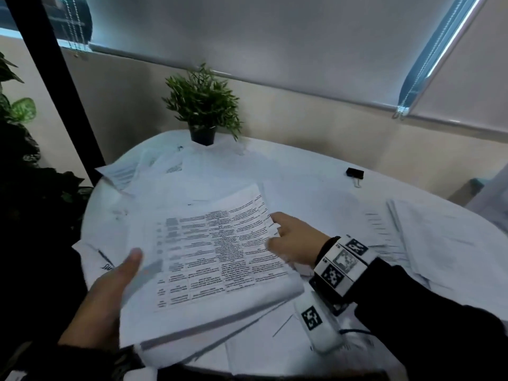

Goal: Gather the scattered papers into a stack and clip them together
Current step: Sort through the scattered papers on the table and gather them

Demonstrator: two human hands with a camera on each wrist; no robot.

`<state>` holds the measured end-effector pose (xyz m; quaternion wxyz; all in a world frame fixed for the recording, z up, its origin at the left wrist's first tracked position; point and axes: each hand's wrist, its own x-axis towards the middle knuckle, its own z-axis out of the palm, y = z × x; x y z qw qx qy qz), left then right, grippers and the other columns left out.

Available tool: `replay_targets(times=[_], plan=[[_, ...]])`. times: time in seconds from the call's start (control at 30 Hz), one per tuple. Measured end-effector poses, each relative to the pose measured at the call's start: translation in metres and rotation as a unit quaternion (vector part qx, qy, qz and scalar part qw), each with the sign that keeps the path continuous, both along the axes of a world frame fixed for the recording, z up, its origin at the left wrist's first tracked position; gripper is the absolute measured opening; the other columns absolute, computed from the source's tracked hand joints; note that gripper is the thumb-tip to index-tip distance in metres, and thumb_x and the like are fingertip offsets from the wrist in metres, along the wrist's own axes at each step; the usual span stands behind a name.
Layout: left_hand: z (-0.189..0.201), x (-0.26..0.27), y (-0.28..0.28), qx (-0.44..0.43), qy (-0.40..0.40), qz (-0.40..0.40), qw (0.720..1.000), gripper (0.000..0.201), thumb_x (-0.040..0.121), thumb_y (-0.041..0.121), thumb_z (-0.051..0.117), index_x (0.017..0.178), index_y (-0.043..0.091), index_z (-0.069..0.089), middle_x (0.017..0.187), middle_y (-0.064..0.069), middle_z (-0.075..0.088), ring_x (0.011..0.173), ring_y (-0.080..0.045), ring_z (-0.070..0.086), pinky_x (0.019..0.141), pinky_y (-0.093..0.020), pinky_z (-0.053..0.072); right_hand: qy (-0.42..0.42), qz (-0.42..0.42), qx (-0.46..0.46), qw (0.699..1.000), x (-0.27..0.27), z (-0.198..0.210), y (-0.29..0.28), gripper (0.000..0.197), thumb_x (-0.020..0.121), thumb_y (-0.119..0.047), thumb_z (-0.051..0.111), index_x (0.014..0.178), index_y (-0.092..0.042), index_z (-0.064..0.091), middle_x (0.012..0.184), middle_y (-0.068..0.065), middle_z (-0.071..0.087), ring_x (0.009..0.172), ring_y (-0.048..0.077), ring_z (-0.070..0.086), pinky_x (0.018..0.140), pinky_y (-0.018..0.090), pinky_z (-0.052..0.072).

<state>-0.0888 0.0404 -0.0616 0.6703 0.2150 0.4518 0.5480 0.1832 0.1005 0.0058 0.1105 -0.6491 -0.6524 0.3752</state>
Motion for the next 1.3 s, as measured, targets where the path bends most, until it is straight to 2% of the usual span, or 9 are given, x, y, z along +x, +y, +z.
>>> replay_targets(times=[0.13,0.3,0.53,0.67,0.73,0.87,0.93,1.0,1.3], plan=[[0.003,0.009,-0.002,0.053,0.122,0.009,0.991,0.017,0.089,0.008,0.056,0.085,0.001,0.071,0.093,-0.020,0.072,0.068,-0.018,0.072,0.060,-0.021,0.058,-0.118,0.031,0.094,0.988,0.017,0.014,0.014,0.041,0.096,-0.015,0.043,0.137,-0.017,0.042,0.133,0.014,0.053,0.098,0.017,0.052,0.087,0.029,0.043],[-0.001,0.002,0.001,0.061,0.144,-0.002,0.988,0.058,0.063,0.064,0.067,0.085,0.011,0.076,0.093,-0.008,0.076,0.093,-0.026,0.070,0.091,-0.040,0.049,-0.269,0.054,0.155,0.949,0.024,0.033,0.044,0.032,0.091,-0.003,0.036,0.106,-0.028,0.051,0.101,0.004,0.066,0.090,0.030,0.059,0.071,0.029,0.036],[0.006,-0.002,-0.007,0.119,0.210,-0.016,0.970,0.067,0.046,0.074,0.075,0.059,0.014,0.046,0.061,-0.004,0.040,0.058,-0.014,0.038,0.054,-0.025,0.030,-0.338,0.241,0.196,0.888,-0.052,0.035,0.059,0.047,0.076,0.010,0.033,0.092,-0.035,0.037,0.090,-0.001,0.062,0.095,0.022,0.047,0.104,0.046,0.014],[-0.005,-0.005,-0.004,0.104,0.180,0.011,0.978,0.041,0.072,0.038,0.076,0.053,0.018,0.045,0.058,-0.005,0.043,0.057,-0.015,0.045,0.053,-0.025,0.037,-0.328,0.226,0.232,0.887,-0.054,0.049,0.079,0.048,0.075,0.010,0.034,0.091,-0.034,0.044,0.088,-0.008,0.062,0.094,0.016,0.048,0.106,0.046,0.010],[-0.010,-0.005,-0.005,0.109,0.175,0.018,0.978,0.037,0.073,0.014,0.077,0.055,0.017,0.045,0.057,-0.005,0.046,0.055,-0.015,0.045,0.047,-0.019,0.036,-0.337,0.186,0.249,0.889,-0.040,0.058,0.091,0.042,0.070,0.011,0.035,0.080,-0.028,0.045,0.071,-0.010,0.055,0.086,0.012,0.048,0.102,0.043,0.013],[-0.011,-0.004,-0.004,0.147,0.225,0.009,0.963,0.042,0.053,0.034,0.081,0.082,0.019,0.054,0.094,-0.014,0.063,0.082,-0.023,0.056,0.074,-0.034,0.047,-0.331,0.207,0.224,0.893,-0.016,0.070,0.097,0.038,0.078,0.007,0.040,0.073,-0.030,0.045,0.061,-0.013,0.048,0.080,0.010,0.048,0.091,0.036,0.013],[-0.007,-0.004,-0.003,0.164,0.249,0.009,0.955,0.058,0.055,0.049,0.081,0.096,0.016,0.055,0.110,-0.007,0.061,0.101,-0.015,0.055,0.087,-0.015,0.043,-0.350,0.255,0.206,0.877,-0.024,0.070,0.090,0.039,0.086,0.001,0.041,0.089,-0.037,0.051,0.068,-0.015,0.050,0.089,0.014,0.052,0.095,0.037,0.016],[-0.004,0.000,-0.002,0.160,0.249,0.010,0.955,0.047,0.073,0.037,0.077,0.099,0.006,0.053,0.106,-0.006,0.058,0.097,-0.020,0.050,0.065,0.000,0.041,-0.349,0.278,0.211,0.869,-0.045,0.059,0.085,0.040,0.088,-0.002,0.040,0.111,-0.033,0.051,0.077,-0.014,0.050,0.093,0.019,0.050,0.101,0.038,0.016],[-0.027,0.001,-0.003,0.173,0.219,0.053,0.959,0.055,0.079,-0.018,0.059,0.093,0.030,0.037,0.104,-0.002,0.053,0.097,-0.033,0.056,0.077,-0.049,0.052,-0.337,0.195,0.219,0.895,-0.023,0.043,0.079,0.060,0.091,-0.020,0.050,0.143,-0.033,0.024,0.139,0.004,0.042,0.127,0.025,0.041,0.105,0.042,0.034]])
